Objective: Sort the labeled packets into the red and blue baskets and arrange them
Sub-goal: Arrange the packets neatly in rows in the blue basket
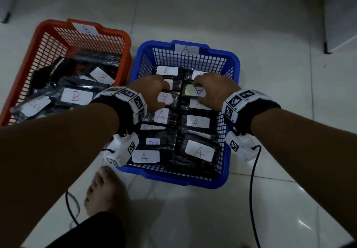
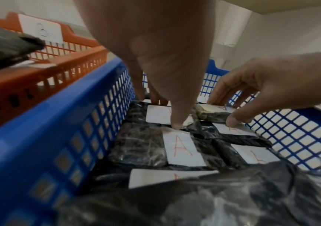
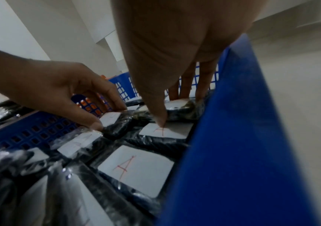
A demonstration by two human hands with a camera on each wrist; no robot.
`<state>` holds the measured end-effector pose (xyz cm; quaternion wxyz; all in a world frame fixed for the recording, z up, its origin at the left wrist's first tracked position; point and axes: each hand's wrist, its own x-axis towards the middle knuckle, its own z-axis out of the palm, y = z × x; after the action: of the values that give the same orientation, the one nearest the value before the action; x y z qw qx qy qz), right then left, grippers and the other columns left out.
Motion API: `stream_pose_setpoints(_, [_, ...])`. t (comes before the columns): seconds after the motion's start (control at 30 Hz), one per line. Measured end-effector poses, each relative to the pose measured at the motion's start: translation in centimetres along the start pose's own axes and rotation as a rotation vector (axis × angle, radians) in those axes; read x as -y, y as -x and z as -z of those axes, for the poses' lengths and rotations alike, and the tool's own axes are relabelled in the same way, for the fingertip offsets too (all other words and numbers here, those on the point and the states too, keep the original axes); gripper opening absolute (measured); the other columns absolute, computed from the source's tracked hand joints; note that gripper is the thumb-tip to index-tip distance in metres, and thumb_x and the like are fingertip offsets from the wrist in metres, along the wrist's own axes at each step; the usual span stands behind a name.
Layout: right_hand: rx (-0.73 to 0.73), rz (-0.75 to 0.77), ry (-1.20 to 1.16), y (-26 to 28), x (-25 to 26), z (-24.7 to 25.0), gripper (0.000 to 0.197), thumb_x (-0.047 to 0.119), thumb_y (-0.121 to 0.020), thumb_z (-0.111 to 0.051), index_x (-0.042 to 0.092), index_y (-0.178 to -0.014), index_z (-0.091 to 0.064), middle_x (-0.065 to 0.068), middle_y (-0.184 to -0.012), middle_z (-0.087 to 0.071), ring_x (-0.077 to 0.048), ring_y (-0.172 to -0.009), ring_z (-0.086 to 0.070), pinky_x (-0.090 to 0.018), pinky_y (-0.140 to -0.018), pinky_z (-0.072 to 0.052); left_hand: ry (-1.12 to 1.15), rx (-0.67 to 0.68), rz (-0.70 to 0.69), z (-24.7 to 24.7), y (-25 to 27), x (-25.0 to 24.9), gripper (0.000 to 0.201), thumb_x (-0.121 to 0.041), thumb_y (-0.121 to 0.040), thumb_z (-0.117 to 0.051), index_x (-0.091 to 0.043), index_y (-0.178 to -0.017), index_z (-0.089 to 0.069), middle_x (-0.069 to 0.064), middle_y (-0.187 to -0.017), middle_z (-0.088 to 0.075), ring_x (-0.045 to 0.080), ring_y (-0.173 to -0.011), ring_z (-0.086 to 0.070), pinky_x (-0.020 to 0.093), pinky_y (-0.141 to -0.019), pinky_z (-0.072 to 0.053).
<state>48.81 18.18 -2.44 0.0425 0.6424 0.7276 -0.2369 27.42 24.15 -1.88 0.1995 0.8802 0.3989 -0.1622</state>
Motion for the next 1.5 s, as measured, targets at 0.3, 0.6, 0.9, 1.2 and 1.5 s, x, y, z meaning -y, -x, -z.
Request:
stream_pose_setpoints(0.3, [-0.027,-0.030,0.009,-0.6,-0.3,-0.2,0.049,0.027,-0.083,-0.073,0.016,-0.125,-0.049,-0.009,-0.121,-0.052,-0.027,-0.112,-0.050,-0.037,-0.089,-0.047,-0.002,0.021,-0.006,0.4,-0.3,0.4,0.053,-0.045,-0.085,-0.066,-0.018,-0.131,-0.058,0.004,-0.129,-0.057,0.023,-0.118,-0.053,0.038,-0.097,-0.047])
stream_pose_setpoints(0.6, [-0.026,-0.018,-0.030,-1.1,-0.7,0.0,0.039,0.025,-0.086,-0.068,0.015,-0.121,-0.054,-0.009,-0.119,-0.053,-0.026,-0.110,-0.051,-0.034,-0.087,-0.046,0.006,0.059,-0.021,0.8,-1.0,0.4,0.057,-0.051,-0.083,-0.066,-0.018,-0.130,-0.060,0.004,-0.127,-0.061,0.023,-0.115,-0.057,0.036,-0.095,-0.049])
stream_pose_setpoints(0.9, [0.115,0.007,-0.197,3.0,3.3,1.8,0.018,0.036,-0.086,-0.066,0.021,-0.096,-0.065,0.000,-0.097,-0.065,-0.020,-0.091,-0.062,-0.033,-0.080,-0.054,0.045,0.084,-0.025,1.9,3.3,-1.4,0.029,-0.050,-0.080,-0.068,-0.022,-0.089,-0.070,-0.002,-0.095,-0.068,0.019,-0.089,-0.063,0.032,-0.079,-0.053])
stream_pose_setpoints(1.2, [0.520,-0.006,0.031,6.5,5.4,0.0,0.057,0.056,-0.063,-0.083,0.023,-0.099,-0.053,0.000,-0.105,-0.059,-0.018,-0.090,-0.056,-0.028,-0.069,-0.047,0.038,0.289,0.060,0.7,6.9,-4.9,0.045,-0.061,-0.063,-0.077,-0.024,-0.086,-0.066,-0.008,-0.086,-0.065,0.015,-0.086,-0.062,0.035,-0.079,-0.055])
stream_pose_setpoints(1.5, [0.290,-0.087,-0.258,5.3,3.5,1.8,0.031,0.036,-0.087,-0.068,0.020,-0.114,-0.063,-0.002,-0.116,-0.059,-0.018,-0.097,-0.055,-0.026,-0.076,-0.042,0.259,0.151,0.136,-1.3,7.9,-4.6,0.038,-0.048,-0.078,-0.073,-0.023,-0.106,-0.064,-0.003,-0.103,-0.065,0.018,-0.098,-0.061,0.032,-0.087,-0.050])
